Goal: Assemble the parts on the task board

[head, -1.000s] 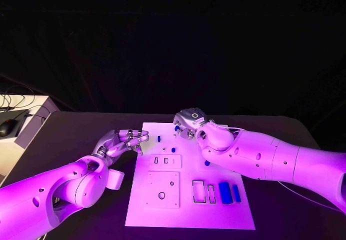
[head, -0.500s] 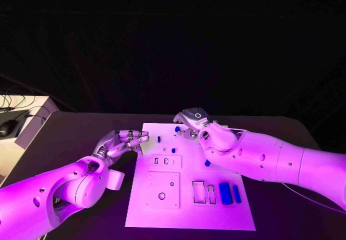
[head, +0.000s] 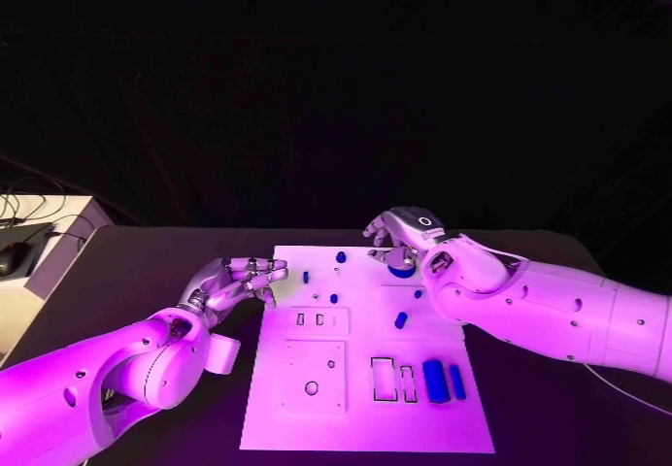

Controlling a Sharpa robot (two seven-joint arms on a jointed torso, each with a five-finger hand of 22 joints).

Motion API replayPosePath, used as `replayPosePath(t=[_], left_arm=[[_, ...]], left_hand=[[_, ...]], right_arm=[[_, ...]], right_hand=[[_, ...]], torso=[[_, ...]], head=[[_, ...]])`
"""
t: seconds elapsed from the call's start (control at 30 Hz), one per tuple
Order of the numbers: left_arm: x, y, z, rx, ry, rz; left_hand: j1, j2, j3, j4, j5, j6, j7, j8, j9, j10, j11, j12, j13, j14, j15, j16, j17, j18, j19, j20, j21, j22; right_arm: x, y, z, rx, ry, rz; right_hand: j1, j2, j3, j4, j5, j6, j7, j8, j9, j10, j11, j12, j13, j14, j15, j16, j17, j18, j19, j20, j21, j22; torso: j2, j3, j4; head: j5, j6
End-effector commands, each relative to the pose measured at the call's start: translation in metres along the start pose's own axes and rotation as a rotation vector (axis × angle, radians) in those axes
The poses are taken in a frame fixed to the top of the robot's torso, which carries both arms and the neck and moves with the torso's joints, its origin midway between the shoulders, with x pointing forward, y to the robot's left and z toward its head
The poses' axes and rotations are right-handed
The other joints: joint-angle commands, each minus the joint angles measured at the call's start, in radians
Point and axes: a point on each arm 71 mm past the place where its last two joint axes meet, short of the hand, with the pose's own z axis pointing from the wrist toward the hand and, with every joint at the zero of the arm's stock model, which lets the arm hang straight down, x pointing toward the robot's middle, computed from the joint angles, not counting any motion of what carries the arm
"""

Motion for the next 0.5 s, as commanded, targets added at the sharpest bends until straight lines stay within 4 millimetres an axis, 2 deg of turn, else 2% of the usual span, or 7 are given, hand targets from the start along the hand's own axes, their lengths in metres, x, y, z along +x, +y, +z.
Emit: replayPosePath(t=[0.03,0.07,0.1,0.13,0.23,0.3,0.5], left_arm=[[0.001,-0.001,0.0,0.02,0.021,-0.01],[0.001,-0.001,-0.001,0.02,0.021,-0.01],[0.001,-0.001,-0.001,0.02,0.021,-0.01],[0.001,-0.001,-0.001,0.02,0.021,-0.01],[0.001,0.0,-0.002,0.019,0.021,-0.01],[0.0,0.0,-0.002,0.019,0.019,-0.009],[0.0,0.0,-0.003,0.019,0.018,-0.008]], left_hand=[[-0.008,0.001,-0.002,-0.006,-0.001,-0.005,-0.001,0.0,0.001,0.0,-0.001,0.001,-0.001,-0.003,0.005,-0.006,-0.001,0.011,-0.001,0.004,0.004,0.0],[-0.007,0.001,-0.001,-0.006,-0.001,-0.005,-0.001,0.0,0.001,0.001,-0.001,0.002,-0.001,-0.003,0.005,-0.006,-0.001,0.011,-0.001,0.004,0.004,0.0],[-0.007,0.002,-0.001,-0.006,-0.001,-0.003,-0.001,0.001,0.001,0.004,-0.002,0.003,0.0,-0.002,0.004,-0.005,-0.001,0.011,-0.001,0.004,0.004,0.0],[-0.007,0.002,-0.001,-0.006,-0.001,-0.003,-0.002,0.0,0.001,0.008,-0.003,0.005,0.0,-0.002,0.004,-0.005,-0.001,0.011,-0.001,0.004,0.005,0.0],[-0.007,0.002,-0.001,-0.006,-0.001,-0.003,-0.002,0.0,0.001,0.008,-0.003,0.005,0.0,-0.002,0.004,-0.005,-0.001,0.011,-0.001,0.004,0.005,0.0],[-0.007,0.002,-0.001,-0.006,-0.001,-0.003,-0.002,0.0,0.001,0.008,-0.003,0.005,0.0,-0.002,0.004,-0.005,-0.001,0.011,-0.001,0.004,0.005,0.0],[-0.006,0.003,-0.001,-0.008,-0.001,-0.003,-0.002,-0.001,0.001,0.006,-0.002,0.001,-0.001,-0.003,0.004,-0.005,0.0,0.009,-0.003,0.003,0.007,0.0]], right_arm=[[-0.003,-0.009,-0.004,0.034,0.033,0.133],[-0.005,-0.015,-0.006,0.048,0.042,0.145],[-0.006,-0.02,-0.008,0.063,0.052,0.156],[-0.007,-0.025,-0.01,0.077,0.062,0.165],[-0.01,-0.039,-0.015,0.111,0.088,0.177],[-0.011,-0.049,-0.018,0.137,0.114,0.175],[-0.01,-0.065,-0.02,0.183,0.165,0.154]], right_hand=[[-0.009,0.032,-0.061,-0.009,0.024,-0.004,-0.002,0.004,0.001,-0.07,-0.052,0.293,0.328,-0.003,-0.007,0.021,0.02,-0.023,0.062,-0.015,0.049,0.106],[-0.016,0.047,-0.072,-0.009,0.035,-0.018,0.008,0.007,0.003,-0.192,-0.056,0.475,0.54,-0.004,-0.001,0.038,0.036,-0.024,0.064,-0.012,0.08,0.112],[-0.02,0.04,-0.079,-0.01,0.038,-0.022,-0.001,0.006,0.003,-0.17,-0.049,0.509,0.567,-0.004,-0.001,0.045,0.042,-0.027,0.065,-0.011,0.11,0.118],[-0.028,0.038,-0.092,-0.009,0.063,-0.021,0.0,0.008,0.005,-0.178,-0.048,0.554,0.615,-0.003,0.002,0.069,0.069,-0.029,0.068,-0.009,0.149,0.125],[-0.041,0.05,-0.114,-0.01,0.086,-0.028,0.001,0.011,0.008,-0.185,-0.041,0.653,0.734,-0.003,0.007,0.147,0.165,-0.032,0.069,-0.001,0.243,0.139],[-0.044,0.054,-0.119,-0.014,0.09,-0.029,0.0,0.012,0.01,-0.162,-0.041,0.708,0.813,-0.004,0.012,0.19,0.226,-0.032,0.065,0.005,0.308,0.147],[-0.052,0.051,-0.118,-0.005,0.089,-0.025,0.0,0.009,0.011,-0.117,-0.038,0.768,0.899,0.0,0.016,0.225,0.293,-0.035,0.057,0.011,0.388,0.157]], torso=[[-0.003,0.0054,-0.0088],[-0.004,0.0065,-0.01],[-0.004,0.0071,-0.0107],[-0.005,0.0086,-0.0121],[-0.007,0.0114,-0.0125],[-0.007,0.0148,-0.0123],[-0.008,0.0192,-0.0117]], head=[[0.001,0.004],[0.001,0.005],[0.001,0.006],[0.002,0.005],[0.0,0.003],[-0.001,0.0],[-0.003,-0.003]])
